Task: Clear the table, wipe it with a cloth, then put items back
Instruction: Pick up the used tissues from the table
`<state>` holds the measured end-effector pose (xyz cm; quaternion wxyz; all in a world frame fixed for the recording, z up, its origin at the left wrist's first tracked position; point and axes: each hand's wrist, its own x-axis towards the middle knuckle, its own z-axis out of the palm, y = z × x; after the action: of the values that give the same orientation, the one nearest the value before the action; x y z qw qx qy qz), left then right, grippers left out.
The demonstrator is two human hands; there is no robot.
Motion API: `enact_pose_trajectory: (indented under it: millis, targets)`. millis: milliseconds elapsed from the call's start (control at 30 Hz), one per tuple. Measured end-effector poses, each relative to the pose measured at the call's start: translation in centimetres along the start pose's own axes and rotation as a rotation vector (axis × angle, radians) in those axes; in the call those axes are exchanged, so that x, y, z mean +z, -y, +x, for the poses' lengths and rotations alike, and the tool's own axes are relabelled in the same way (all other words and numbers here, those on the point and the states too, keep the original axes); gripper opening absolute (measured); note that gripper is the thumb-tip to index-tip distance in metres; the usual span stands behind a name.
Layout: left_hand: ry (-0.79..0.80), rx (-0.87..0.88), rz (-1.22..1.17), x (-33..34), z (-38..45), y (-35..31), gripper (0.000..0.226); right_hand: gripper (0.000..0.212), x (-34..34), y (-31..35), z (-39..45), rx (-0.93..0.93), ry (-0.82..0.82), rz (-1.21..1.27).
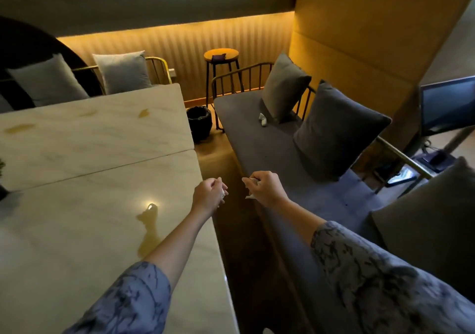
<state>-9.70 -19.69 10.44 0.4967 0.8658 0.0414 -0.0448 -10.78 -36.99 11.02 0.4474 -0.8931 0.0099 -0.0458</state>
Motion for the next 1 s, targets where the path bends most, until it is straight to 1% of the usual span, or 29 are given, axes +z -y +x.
enact_pose_trajectory:
  millis: [200, 367, 600, 733, 867, 1000]
  targets:
    - [-0.055, 0.002, -0.073, 6.3, 0.8, -4.9, 0.042, 0.032, -7.8, -4.2, 3.1, -0.032, 0.012, -0.018]
    - [-0.057, -0.013, -0.112, 8.9, 1.9, -7.2, 0.040, 0.032, -10.9, -6.4, 5.3, -0.007, -0.007, 0.059]
    - [-0.157, -0.024, -0.110, 7.7, 4.7, -8.6, 0.038, 0.033, -10.2, -5.5, 8.6, -0.030, 0.042, 0.099]
    - [-0.204, -0.081, -0.130, 7.2, 7.2, -8.4, 0.041, 0.034, -9.0, -5.1, 11.2, -0.053, 0.082, 0.114]
    - [-0.219, -0.156, -0.160, 6.2, 11.4, -7.9, 0.042, 0.032, -8.0, -4.9, 15.1, -0.047, 0.120, 0.149]
    - [-0.259, -0.165, -0.193, 3.8, 17.7, -7.9, 0.040, 0.033, -6.1, -4.5, 21.2, -0.032, 0.157, 0.177]
